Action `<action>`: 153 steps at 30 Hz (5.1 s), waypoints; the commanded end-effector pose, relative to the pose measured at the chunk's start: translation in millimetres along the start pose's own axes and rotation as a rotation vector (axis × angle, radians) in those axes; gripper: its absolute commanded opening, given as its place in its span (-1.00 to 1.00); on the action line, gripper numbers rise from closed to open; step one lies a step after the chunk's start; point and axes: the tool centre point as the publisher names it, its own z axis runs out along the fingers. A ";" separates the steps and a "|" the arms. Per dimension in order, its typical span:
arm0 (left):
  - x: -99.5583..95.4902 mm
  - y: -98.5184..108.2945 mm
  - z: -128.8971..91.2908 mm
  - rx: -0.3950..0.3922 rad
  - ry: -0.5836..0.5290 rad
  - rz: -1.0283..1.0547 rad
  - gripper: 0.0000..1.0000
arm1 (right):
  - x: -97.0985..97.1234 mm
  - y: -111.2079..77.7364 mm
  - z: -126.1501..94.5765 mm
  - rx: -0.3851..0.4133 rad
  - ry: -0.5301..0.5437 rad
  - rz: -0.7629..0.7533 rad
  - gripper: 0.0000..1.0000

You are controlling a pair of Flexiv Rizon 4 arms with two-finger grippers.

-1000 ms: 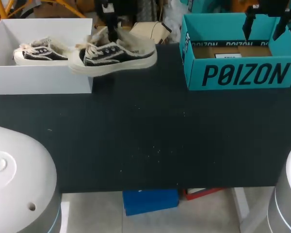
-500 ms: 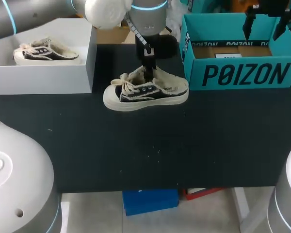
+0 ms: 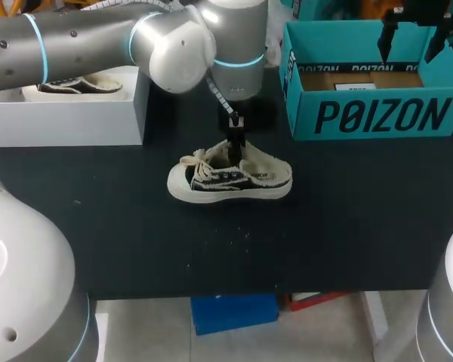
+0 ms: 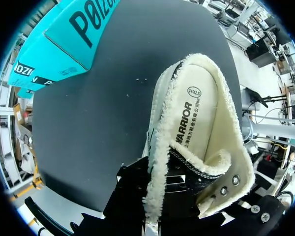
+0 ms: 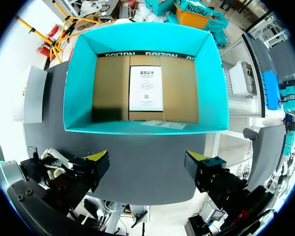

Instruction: Take the shoe out of the shoebox, open the shoe tongue, remove and reinsert the insole, then place the shoe into the shoebox

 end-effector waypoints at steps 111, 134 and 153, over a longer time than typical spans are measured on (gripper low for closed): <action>68.8 135.8 -39.9 0.700 -0.255 0.074 1.00 | 31.6 -36.4 -11.2 -0.148 -0.059 -0.721 1.00; 68.8 135.8 -39.9 0.700 -0.255 0.074 1.00 | 70.9 -127.5 -25.1 -0.081 0.248 -1.522 1.00; 68.8 135.8 -39.9 0.700 -0.255 0.074 1.00 | 110.7 -148.9 -9.1 -0.362 0.206 -1.508 1.00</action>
